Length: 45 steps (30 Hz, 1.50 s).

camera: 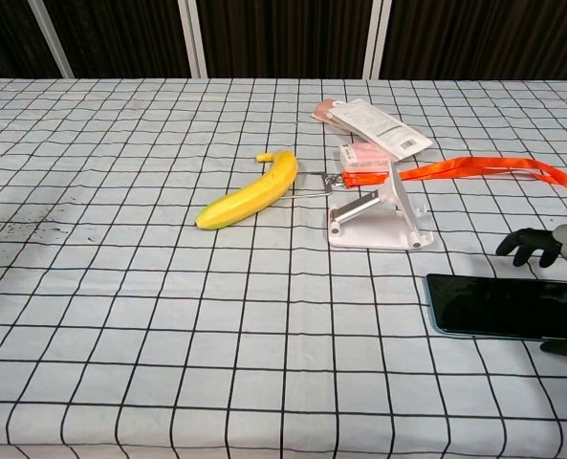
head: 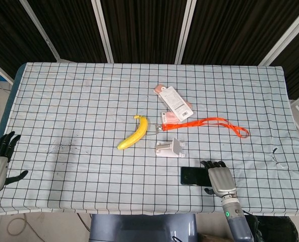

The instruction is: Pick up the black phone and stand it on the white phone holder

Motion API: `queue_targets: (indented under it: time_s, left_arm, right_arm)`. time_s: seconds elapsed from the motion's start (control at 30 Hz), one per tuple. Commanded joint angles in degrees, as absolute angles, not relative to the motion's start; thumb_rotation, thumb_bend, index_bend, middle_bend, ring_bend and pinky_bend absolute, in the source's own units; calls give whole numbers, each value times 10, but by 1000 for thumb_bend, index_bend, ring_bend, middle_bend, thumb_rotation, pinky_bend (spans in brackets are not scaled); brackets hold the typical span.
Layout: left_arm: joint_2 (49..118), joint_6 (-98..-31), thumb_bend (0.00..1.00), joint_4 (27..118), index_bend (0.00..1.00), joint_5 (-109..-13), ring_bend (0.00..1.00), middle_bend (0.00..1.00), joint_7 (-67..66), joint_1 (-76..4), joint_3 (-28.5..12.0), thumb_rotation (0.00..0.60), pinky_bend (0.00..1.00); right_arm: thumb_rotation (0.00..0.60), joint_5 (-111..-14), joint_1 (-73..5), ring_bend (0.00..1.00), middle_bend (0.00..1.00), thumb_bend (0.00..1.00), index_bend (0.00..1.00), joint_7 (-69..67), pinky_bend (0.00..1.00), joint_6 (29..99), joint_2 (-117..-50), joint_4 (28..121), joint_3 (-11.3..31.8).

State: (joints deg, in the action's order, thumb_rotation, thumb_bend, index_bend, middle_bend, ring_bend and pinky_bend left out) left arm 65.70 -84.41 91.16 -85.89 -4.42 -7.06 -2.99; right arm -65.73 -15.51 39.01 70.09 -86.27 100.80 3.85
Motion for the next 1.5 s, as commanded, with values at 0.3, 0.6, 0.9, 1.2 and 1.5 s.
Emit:
queue_targets:
  time_s: [0.3,0.6,0.9,1.2,1.5]
  left_arm:
    - [656,-843,0,913,0,-855,0,0,-43,-71,-31,600,0]
    - [655,-842,0,914,0,-853,0,0,-41,-71,-31,600,0]
    - [654,-840,0,915,0,-851,0,0,-40,-71,-32,600,0]
    - [654,-839,0,917,0,-849,0,0,-39,-71,-32,600,0]
    - [652,-837,0,919,0,-846,0,0,-37,-71,-31,600,0]
  right_arm:
    - [600,-634,-166,286,290,212,263,396,222,698,-872,1001,38]
    - [600,-618,-173,289,299,213,274,401,222,698,-877,996,36]
    - [600,-614,-178,317,347,304,338,402,222,700,-879,996,31]
    - [600,-618,-180,346,383,362,393,396,223,705,-882,993,24]
    - [600,-610,-184,346,379,371,393,405,223,705,-880,992,20]
